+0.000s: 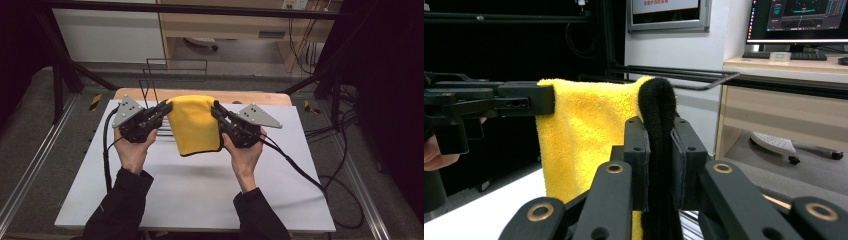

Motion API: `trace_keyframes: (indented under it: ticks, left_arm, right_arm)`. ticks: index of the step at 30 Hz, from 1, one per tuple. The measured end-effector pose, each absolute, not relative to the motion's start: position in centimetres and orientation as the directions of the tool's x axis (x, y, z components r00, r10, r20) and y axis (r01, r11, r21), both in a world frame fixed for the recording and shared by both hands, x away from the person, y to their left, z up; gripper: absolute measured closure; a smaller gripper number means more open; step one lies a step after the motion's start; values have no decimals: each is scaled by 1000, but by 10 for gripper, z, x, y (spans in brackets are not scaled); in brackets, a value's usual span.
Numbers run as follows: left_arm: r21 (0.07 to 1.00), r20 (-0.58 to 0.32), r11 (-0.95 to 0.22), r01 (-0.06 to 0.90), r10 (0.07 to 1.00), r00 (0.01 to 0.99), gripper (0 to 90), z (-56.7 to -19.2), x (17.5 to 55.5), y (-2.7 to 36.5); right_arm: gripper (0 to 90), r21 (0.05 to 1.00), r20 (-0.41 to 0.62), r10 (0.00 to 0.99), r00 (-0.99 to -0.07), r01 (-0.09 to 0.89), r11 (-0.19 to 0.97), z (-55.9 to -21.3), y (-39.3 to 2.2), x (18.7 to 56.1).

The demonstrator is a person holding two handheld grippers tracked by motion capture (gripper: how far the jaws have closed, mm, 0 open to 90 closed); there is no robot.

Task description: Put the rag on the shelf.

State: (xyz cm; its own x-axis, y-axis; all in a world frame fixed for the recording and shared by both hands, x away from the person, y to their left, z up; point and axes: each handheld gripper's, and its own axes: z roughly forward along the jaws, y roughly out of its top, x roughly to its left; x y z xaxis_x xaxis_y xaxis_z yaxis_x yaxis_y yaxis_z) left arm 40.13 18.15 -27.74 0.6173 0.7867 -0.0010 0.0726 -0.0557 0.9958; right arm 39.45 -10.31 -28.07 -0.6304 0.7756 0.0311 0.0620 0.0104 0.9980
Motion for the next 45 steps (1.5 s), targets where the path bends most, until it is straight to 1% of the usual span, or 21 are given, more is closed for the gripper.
trace_keyframes:
  ticks: [7,10,17,31,33,34,37,38,45]
  left_arm:
    - [998,3,-39,45,793,610,832,-268,404,186]
    - [998,21,-49,28,791,612,831,-265,404,189]
    - [997,42,-71,26,804,593,831,-257,406,193]
    - [999,26,-33,1,815,579,830,-239,417,203]
    - [999,28,-33,-2,817,576,830,-237,419,204]
    - [999,38,-31,-22,816,576,830,-236,421,205]
    - [1000,25,-23,-11,815,578,830,-231,422,206]
    - [1000,29,-27,-13,825,565,830,-229,423,207]
    - [999,35,-17,-36,821,570,830,-216,427,210]
  right_arm:
    - [803,999,30,777,-628,42,-4,-272,-97,398]
    - [803,999,28,777,-629,33,-9,-268,-94,399]
    - [804,1000,23,774,-633,25,-10,-263,-88,402]
    - [804,999,25,778,-628,-8,-39,-247,-77,412]
    - [804,999,26,777,-629,-11,-42,-244,-75,415]
    - [804,999,26,777,-629,-11,-42,-244,-75,415]
    - [805,999,24,777,-629,-17,-45,-240,-73,417]
    - [805,999,25,777,-629,-22,-49,-237,-72,419]
    - [805,998,25,779,-627,-36,-60,-227,-68,424]
